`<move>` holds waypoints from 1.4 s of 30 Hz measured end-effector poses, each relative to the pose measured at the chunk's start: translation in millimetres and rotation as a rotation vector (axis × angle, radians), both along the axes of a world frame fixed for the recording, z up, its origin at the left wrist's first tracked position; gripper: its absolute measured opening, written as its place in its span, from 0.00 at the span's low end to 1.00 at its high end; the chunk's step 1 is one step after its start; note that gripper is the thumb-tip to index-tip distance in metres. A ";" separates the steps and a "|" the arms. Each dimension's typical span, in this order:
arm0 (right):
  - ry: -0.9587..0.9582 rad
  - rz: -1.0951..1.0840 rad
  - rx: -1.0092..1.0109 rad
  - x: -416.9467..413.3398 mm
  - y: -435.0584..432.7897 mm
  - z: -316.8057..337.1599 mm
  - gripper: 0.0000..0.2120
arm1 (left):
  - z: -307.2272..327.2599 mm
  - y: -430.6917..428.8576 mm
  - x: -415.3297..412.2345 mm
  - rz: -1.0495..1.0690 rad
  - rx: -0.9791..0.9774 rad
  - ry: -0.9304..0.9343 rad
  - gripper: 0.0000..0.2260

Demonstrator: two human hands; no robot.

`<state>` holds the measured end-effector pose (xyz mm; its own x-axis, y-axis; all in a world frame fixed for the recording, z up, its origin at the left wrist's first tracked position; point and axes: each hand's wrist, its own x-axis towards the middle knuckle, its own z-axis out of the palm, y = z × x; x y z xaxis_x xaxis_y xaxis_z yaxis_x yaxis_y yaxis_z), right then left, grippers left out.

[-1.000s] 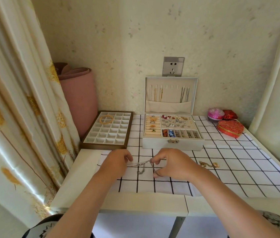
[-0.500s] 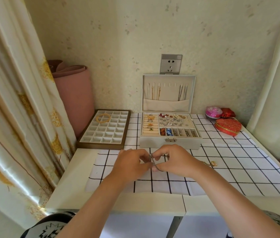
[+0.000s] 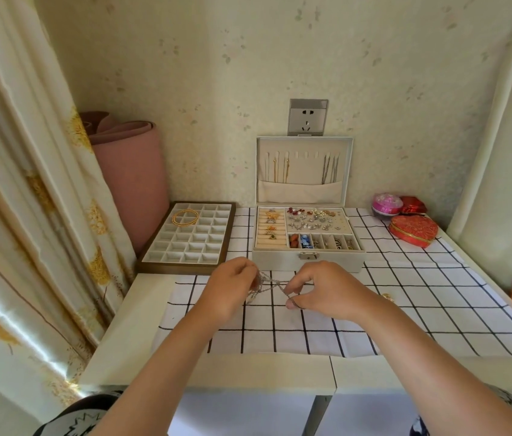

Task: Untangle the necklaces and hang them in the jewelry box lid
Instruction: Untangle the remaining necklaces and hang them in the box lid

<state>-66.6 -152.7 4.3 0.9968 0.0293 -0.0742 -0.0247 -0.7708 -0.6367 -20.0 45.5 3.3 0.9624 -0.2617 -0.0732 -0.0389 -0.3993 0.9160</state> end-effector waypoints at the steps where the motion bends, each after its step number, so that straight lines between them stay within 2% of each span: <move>1: -0.002 -0.001 -0.011 -0.3 0.6 0.2 0.09 | 0.6 -2.0 2.1 0.026 -0.062 0.052 0.12; 4: -0.001 -0.002 -0.065 -1.1 1.7 0.7 0.07 | 8.5 -7.0 5.6 0.106 -0.277 0.284 0.14; 7: 0.004 0.001 -0.138 -1.8 1.2 1.6 0.04 | 9.9 -0.5 1.8 -0.015 -0.443 0.361 0.16; 11: 0.062 0.010 -0.249 -2.1 -1.1 -0.6 0.03 | 5.8 5.6 3.1 -0.103 -0.381 0.312 0.14; 14: 0.075 0.016 -0.294 -2.2 -2.0 -2.0 0.04 | 3.1 3.1 1.7 -0.126 -0.408 0.351 0.12; 19: 0.026 0.069 -0.303 -1.6 -0.9 -7.1 0.12 | 3.2 -1.6 -1.7 -0.159 -0.473 0.370 0.10; 21: -0.056 0.063 -0.200 -3.3 6.2 -8.0 0.13 | 3.3 -2.8 -2.6 -0.204 -0.468 0.358 0.10; 24: 0.001 0.059 0.121 -6.6 22.2 -5.7 0.19 | 3.5 -4.8 -3.0 -0.229 -0.521 0.388 0.09; 26: 0.037 0.077 0.206 -4.0 26.9 -8.6 0.15 | 5.3 -5.8 -3.3 -0.232 -0.560 0.410 0.08; 30: 0.018 0.066 0.239 -0.2 26.1 -10.7 0.04 | 7.1 -5.4 -1.4 -0.227 -0.561 0.389 0.09; 33: 0.021 0.042 0.307 0.0 25.1 -9.9 0.07 | 7.8 -4.8 0.6 -0.133 -0.465 0.286 0.08; 35: 0.016 0.025 0.345 0.5 24.3 -8.1 0.05 | 7.9 -5.4 2.1 -0.052 -0.416 0.228 0.08; 37: -0.011 0.029 0.348 1.1 24.0 -5.8 0.03 | 6.7 -7.2 2.9 0.016 -0.402 0.195 0.09; 42: -0.064 0.001 0.417 0.8 21.0 0.6 0.07 | 3.6 -10.8 4.7 0.126 -0.420 0.165 0.09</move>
<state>-65.8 -131.7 4.9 0.9990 0.0447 0.0064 0.0257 -0.4471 -0.8941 -15.3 34.7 6.8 0.9730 -0.1830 -0.1406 0.1457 0.0147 0.9892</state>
